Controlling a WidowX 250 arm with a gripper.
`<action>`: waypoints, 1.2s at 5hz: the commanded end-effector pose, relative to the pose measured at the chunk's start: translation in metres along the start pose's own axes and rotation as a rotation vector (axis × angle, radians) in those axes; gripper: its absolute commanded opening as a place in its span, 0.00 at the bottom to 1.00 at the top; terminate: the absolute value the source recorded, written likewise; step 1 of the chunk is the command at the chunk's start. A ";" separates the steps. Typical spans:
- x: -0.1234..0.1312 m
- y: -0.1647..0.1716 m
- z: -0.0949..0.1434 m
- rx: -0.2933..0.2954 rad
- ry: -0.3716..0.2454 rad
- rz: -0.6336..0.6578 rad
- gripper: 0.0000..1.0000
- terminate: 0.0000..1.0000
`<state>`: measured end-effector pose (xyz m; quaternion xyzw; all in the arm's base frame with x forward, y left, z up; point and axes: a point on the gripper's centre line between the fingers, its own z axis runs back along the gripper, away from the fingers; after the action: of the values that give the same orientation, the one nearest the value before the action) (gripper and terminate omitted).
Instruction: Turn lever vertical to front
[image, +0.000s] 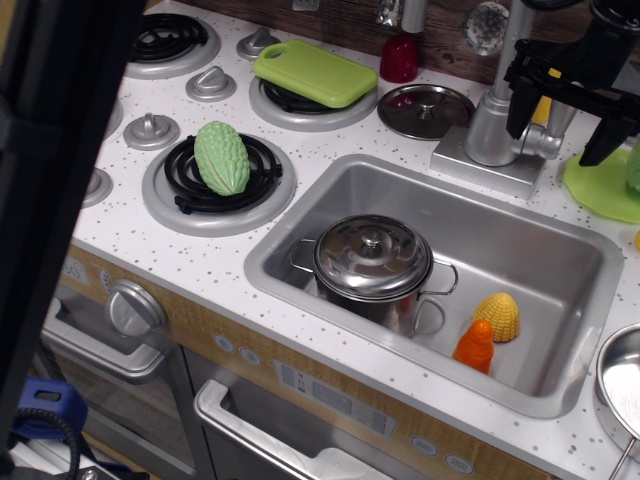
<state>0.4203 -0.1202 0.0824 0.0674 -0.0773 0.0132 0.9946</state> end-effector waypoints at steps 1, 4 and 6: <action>0.000 0.000 0.000 0.000 0.000 0.000 1.00 0.00; 0.037 -0.002 0.033 0.054 -0.202 -0.035 1.00 0.00; 0.053 -0.002 0.028 0.074 -0.282 -0.067 1.00 0.00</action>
<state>0.4650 -0.1253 0.0898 0.1161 -0.1839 -0.0382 0.9753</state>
